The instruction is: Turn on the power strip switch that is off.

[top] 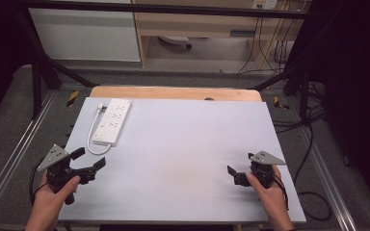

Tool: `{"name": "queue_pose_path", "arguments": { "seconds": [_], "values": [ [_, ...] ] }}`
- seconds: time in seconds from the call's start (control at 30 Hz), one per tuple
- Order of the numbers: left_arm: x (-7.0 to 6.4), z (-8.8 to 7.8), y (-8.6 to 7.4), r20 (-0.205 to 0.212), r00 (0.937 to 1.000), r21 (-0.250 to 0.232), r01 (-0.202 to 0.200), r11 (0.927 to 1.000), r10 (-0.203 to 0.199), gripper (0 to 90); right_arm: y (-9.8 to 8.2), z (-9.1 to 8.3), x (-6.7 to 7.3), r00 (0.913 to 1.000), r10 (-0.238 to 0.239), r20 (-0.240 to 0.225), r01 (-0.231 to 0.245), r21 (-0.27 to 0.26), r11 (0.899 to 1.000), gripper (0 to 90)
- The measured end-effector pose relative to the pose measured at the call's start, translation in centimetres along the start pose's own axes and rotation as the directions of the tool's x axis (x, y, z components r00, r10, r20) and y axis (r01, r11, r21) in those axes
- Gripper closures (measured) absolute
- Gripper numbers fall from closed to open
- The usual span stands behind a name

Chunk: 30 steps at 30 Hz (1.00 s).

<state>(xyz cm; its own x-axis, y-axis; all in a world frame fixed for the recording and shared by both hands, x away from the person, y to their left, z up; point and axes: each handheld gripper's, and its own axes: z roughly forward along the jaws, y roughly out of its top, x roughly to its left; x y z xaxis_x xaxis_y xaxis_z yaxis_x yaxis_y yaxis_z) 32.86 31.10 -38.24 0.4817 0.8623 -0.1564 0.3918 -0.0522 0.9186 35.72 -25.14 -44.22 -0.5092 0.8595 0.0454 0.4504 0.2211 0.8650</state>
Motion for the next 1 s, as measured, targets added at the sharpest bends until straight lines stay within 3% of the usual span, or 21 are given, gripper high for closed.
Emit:
{"name": "queue_pose_path", "arguments": {
  "seconds": [0.43, 0.73, 1.0],
  "values": [
    [0.4, 1.0, 1.5, -0.009, 0.9999, 0.006, -0.013, 0.9999, 0.013, 7.9, 0.0, 0.1, -0.1, 1.0, 0.001, 0.005, -0.001, 0.003, 1.0, 2.5],
    [0.6, 1.9, 2.4, -0.025, 0.9986, 0.022, -0.046, 0.9987, 0.047, 6.0, 0.0, 0.2, 0.1, 1.0, -0.002, 0.006, 0.002, 0.008, 1.0, 2.3],
    [1.2, 2.4, 3.4, -0.036, 0.9983, 0.022, -0.044, 0.9988, 0.045, 6.2, 0.0, 0.2, 0.2, 1.0, -0.007, -0.001, 0.007, 0.008, 1.0, 2.3]
  ]
}}
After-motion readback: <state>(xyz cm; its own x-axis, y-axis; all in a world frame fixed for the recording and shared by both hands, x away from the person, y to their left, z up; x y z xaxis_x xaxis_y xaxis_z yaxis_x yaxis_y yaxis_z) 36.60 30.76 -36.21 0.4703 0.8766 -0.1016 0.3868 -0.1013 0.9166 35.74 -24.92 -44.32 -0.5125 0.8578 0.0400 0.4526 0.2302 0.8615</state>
